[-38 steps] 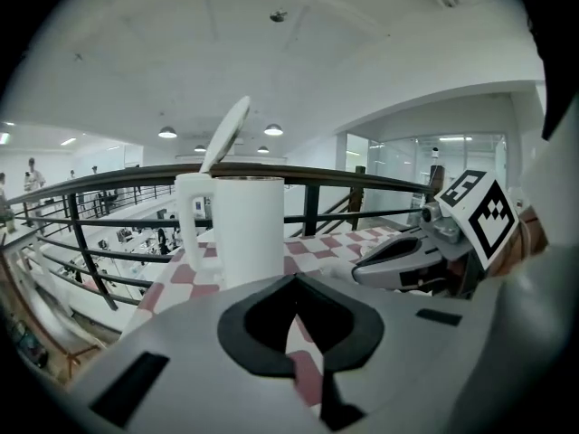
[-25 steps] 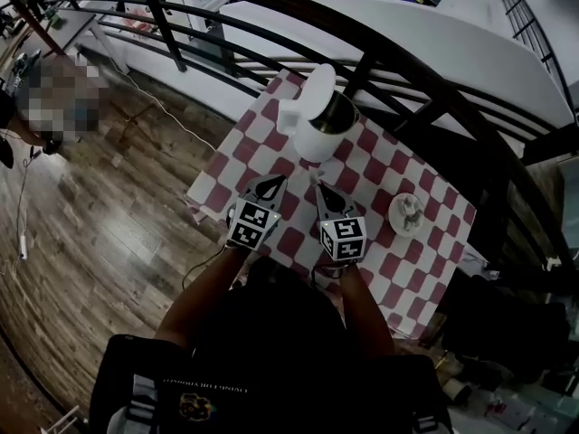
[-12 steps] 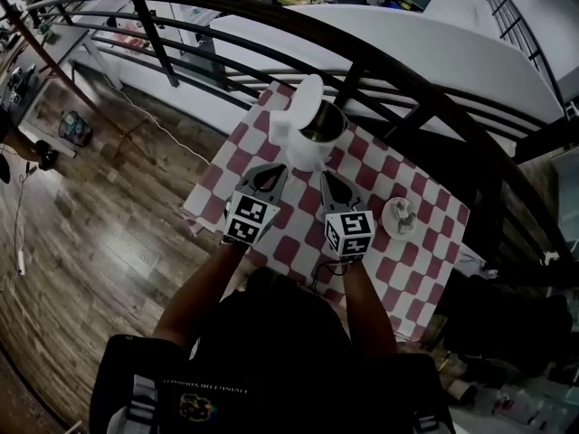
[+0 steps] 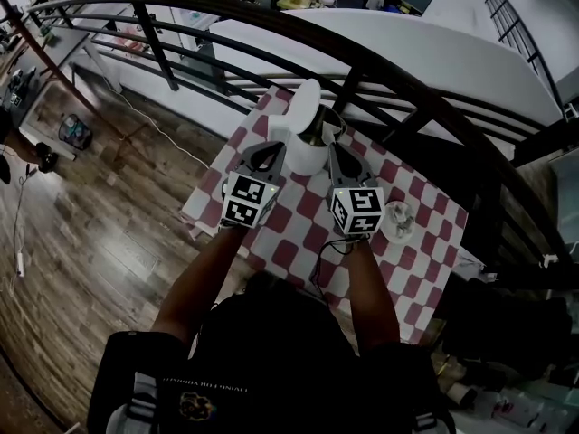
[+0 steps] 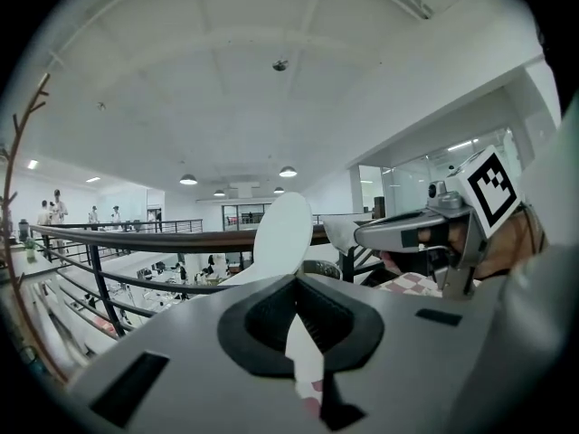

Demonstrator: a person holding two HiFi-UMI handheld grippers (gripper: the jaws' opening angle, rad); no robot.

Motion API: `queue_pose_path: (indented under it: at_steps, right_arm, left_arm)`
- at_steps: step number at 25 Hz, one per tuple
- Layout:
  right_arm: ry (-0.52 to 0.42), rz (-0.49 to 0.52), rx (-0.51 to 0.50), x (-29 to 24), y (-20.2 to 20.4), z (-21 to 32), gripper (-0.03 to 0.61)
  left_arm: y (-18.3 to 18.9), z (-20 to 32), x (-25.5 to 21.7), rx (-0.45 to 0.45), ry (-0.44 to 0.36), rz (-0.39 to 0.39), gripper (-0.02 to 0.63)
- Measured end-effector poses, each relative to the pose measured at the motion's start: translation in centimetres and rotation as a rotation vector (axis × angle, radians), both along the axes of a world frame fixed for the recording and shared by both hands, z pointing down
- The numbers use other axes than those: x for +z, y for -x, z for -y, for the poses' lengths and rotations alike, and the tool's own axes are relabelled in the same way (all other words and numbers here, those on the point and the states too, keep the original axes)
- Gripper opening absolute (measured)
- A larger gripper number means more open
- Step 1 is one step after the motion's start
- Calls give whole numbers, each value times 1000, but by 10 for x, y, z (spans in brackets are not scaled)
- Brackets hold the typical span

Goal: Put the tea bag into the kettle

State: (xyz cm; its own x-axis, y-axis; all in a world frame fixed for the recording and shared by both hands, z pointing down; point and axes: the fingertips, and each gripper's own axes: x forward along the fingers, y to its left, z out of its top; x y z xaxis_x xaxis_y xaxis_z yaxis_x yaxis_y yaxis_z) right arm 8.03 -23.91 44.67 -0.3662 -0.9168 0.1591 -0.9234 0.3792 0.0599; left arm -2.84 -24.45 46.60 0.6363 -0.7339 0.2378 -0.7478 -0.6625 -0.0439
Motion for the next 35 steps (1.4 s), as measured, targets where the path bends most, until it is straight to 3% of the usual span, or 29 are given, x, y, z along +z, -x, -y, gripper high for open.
queue_pose_path:
  at_steps: [9, 10, 11, 35]
  right_arm:
    - [15, 12, 33, 4, 0, 35, 21]
    - [23, 32, 27, 6, 1, 38, 212]
    - [29, 51, 15, 7, 2, 39, 347]
    - [-23, 42, 22, -2, 0, 31, 355]
  left_arm:
    - [1, 3, -1, -13, -1, -9, 3]
    - [2, 4, 0, -15, 1, -9, 3]
    - [2, 4, 1, -17, 2, -8, 3]
    - [9, 8, 4, -22, 6, -16, 3]
